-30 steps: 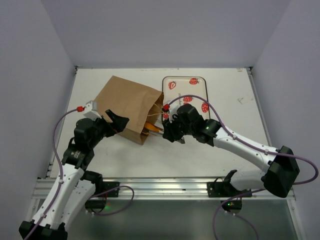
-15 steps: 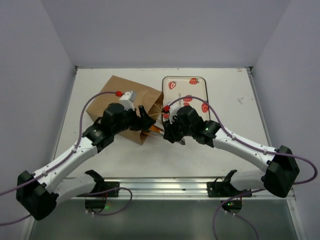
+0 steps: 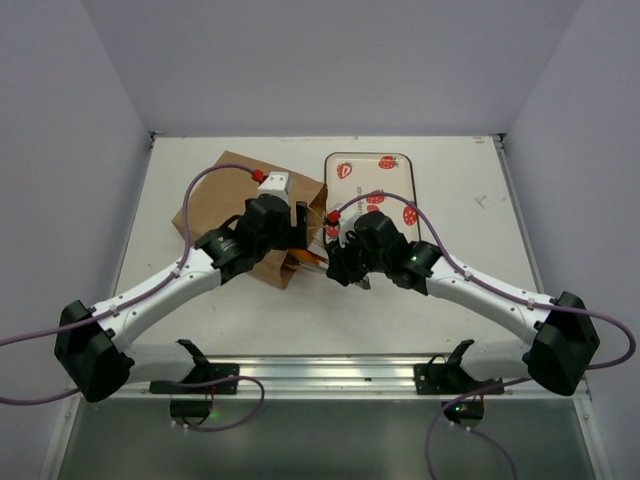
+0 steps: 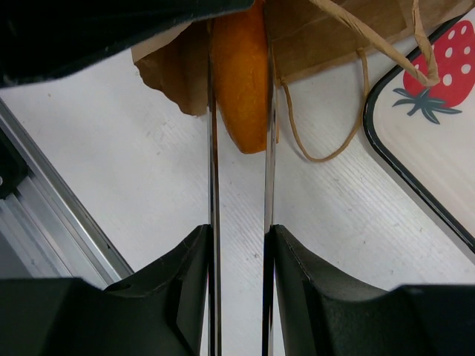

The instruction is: Take the fake bread out of the paper bag

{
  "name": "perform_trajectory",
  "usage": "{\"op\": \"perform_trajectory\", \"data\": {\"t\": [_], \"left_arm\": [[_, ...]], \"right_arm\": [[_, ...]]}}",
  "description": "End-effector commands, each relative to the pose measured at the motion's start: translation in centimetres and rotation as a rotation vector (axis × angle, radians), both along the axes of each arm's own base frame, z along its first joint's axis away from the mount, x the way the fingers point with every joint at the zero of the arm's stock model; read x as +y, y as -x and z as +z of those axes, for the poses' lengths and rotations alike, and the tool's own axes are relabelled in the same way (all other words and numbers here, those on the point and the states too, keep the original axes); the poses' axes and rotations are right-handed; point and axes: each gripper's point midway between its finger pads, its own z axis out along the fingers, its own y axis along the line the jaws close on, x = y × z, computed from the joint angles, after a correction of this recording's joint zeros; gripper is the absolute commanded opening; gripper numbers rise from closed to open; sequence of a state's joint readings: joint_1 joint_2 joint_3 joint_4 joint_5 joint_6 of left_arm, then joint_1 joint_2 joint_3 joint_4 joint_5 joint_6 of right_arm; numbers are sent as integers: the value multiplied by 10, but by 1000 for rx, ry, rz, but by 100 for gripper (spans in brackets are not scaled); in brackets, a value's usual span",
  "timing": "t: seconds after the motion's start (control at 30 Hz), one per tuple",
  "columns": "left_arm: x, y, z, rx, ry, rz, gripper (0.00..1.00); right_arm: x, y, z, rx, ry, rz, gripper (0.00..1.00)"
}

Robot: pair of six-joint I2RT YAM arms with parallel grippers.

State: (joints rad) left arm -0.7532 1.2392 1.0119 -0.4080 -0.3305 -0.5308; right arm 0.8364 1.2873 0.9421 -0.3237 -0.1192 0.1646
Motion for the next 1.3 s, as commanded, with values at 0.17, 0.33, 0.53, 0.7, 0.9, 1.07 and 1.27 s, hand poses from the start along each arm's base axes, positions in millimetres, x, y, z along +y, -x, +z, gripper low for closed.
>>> {"op": "perform_trajectory", "data": {"t": [0.17, 0.33, 0.53, 0.7, 0.9, 1.07, 1.27], "left_arm": [[6, -34, 26, -76, -101, 99, 85], [0, -49, 11, -41, -212, 85, 84], [1, -62, -6, -12, -282, 107, 69], [17, -69, -15, 10, -311, 159, 43], [36, -73, -19, 7, -367, 212, 29], [61, -78, -28, 29, -412, 262, 13], [93, -82, -31, 36, -455, 307, 4]], "right_arm": [[1, -10, 17, -57, -45, -32, 31], [1, -10, 19, -60, -48, -29, 31], [2, -10, 18, -57, -49, -28, 31], [0, -10, 18, -60, -45, -32, 31], [0, -11, 20, -65, -46, -36, 31], [-1, -10, 20, -62, -43, -38, 31], [-10, -10, 20, -72, -22, -59, 31]]}}
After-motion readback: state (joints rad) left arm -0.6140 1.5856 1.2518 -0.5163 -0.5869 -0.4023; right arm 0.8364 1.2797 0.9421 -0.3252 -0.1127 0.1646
